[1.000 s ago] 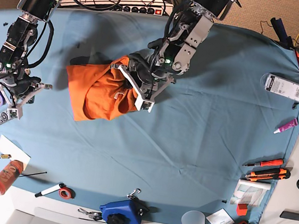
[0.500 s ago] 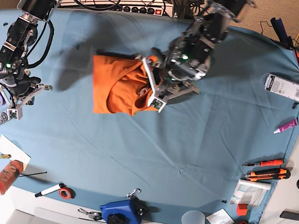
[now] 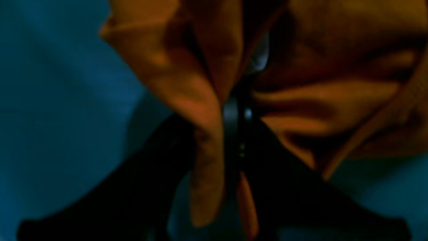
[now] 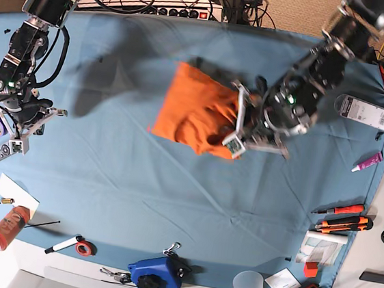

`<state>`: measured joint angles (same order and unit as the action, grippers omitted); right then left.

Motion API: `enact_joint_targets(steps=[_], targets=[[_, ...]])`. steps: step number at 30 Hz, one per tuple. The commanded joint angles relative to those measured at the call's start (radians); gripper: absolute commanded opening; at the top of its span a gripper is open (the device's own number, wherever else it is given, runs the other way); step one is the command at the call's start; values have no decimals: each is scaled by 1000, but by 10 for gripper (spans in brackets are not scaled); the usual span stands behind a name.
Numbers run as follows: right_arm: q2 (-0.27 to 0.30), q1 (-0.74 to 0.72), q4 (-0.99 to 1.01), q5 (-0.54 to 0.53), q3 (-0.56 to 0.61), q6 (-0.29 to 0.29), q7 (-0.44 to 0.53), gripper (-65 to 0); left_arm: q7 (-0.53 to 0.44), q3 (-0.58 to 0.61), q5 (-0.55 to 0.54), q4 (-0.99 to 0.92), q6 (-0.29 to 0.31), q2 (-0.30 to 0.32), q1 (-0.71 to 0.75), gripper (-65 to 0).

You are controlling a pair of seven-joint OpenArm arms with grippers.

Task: Layout the t-shirt on the table in an organized manner, then fold the t-shirt properly
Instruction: 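Push the folded orange bundle with the left gripper toward the table center, then open the left gripper and lift it off the bundle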

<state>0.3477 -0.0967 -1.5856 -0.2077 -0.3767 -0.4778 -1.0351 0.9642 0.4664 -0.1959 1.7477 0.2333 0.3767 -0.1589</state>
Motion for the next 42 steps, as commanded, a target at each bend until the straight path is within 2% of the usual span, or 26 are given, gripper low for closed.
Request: enact_joint_targets(steps=[1, 4, 11, 19, 25, 27, 30, 35, 37, 42], targets=[[14, -16, -16, -5, -2, 4, 26, -650, -18, 18, 5, 10, 14, 9, -50, -650], [10, -13, -16, -5, -2, 4, 21, -650, -13, 111, 8, -27, 54, 17, -143, -650], [10, 3, -16, -5, -2, 5, 16, -650, -22, 371, 87, -157, 53, -16, -347, -650], [10, 8, -16, -5, -2, 5, 15, -650, -22, 587, 190, -414, 56, -169, -544, -650], [10, 8, -16, -5, -2, 5, 14, -650, -22, 628, 279, -526, 46, -279, -607, -650], [10, 8, -16, -5, -2, 5, 14, -650, -22, 628, 312, -526, -3, -291, -611, -579], [10, 8, -16, -5, -2, 5, 14, -650, -22, 628, 365, -526, -137, -296, -612, -487], [10, 8, -16, -5, -2, 5, 14, -650, -18, 628, 480, -526, -353, -296, -611, -484], [10, 8, -16, -5, -2, 5, 14, -650, -19, 628, 496, -526, -382, -296, -612, -484], [10, 8, -16, -5, -2, 5, 14, -650, -53, 628, 438, -526, -379, -296, -608, -461]])
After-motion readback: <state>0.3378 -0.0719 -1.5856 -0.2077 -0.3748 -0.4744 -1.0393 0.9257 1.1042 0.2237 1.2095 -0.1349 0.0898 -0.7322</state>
